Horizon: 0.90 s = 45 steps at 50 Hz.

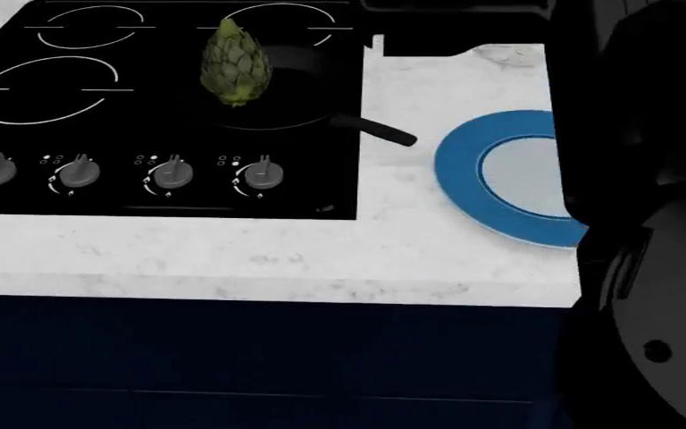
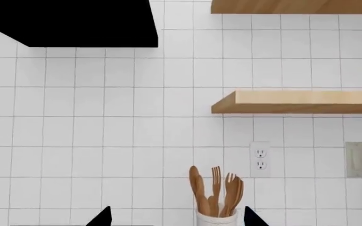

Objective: Pick the artichoke from the pan and place it on the plate.

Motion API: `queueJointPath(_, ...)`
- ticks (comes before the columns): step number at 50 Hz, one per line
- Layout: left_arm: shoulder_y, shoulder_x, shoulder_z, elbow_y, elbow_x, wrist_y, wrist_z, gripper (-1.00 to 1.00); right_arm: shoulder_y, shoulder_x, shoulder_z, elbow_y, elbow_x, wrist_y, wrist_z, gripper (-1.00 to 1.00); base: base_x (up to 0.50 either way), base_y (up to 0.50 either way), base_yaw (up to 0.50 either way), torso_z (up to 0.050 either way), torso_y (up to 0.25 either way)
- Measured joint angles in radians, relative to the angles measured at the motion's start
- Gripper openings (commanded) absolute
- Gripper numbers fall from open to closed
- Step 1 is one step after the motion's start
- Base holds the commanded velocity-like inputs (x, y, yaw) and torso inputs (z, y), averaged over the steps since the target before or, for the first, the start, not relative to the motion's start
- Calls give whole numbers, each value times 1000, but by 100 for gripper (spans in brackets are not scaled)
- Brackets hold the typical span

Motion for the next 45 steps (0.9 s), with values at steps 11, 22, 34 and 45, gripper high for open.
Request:
queueJointPath(11, -69, -27, 11, -17, -47, -21, -45, 100, 61, 16, -20, 19, 12, -9, -15, 100, 0, 0, 0, 0, 0)
queueJointPath(22, -83, -39, 12, -17, -72, -22, -68, 100, 77, 29, -32, 16, 37, -19, -20, 100, 0, 38, 0, 0, 0)
queueJointPath(34, -92, -51, 9, -15, -91, -21, -85, 100, 81, 33, -42, 18, 63, -35, -16, 100, 0, 238, 0, 0, 0)
queueJointPath(45, -63, -70, 2, -15, -72, 7, -75, 100, 70, 28, -44, 25, 74, -61, -18, 100, 209, 37, 0, 0, 0)
